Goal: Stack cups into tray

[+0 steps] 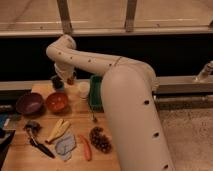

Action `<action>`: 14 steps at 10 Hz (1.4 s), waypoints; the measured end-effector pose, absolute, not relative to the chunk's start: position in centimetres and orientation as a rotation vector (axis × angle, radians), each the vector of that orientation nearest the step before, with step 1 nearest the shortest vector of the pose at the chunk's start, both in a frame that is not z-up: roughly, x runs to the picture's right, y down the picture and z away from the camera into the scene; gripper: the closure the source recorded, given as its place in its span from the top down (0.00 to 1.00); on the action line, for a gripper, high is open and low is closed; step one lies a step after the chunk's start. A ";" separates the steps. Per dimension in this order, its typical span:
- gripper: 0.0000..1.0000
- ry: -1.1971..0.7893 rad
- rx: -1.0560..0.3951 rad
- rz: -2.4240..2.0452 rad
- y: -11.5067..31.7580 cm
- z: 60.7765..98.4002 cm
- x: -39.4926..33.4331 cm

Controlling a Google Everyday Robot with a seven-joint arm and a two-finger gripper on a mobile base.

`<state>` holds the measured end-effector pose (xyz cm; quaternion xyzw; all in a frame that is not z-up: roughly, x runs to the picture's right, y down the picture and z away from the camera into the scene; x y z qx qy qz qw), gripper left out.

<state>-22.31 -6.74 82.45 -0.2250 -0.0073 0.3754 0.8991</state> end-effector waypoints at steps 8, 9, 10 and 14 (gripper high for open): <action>0.14 0.056 -0.433 0.882 -6.2 82.3 -16.1; 0.14 0.056 -0.439 0.886 -6.1 82.7 -16.1; 0.14 0.059 -0.451 0.882 -5.8 83.4 -16.3; 0.14 0.078 -0.514 0.881 -3.6 86.3 -16.8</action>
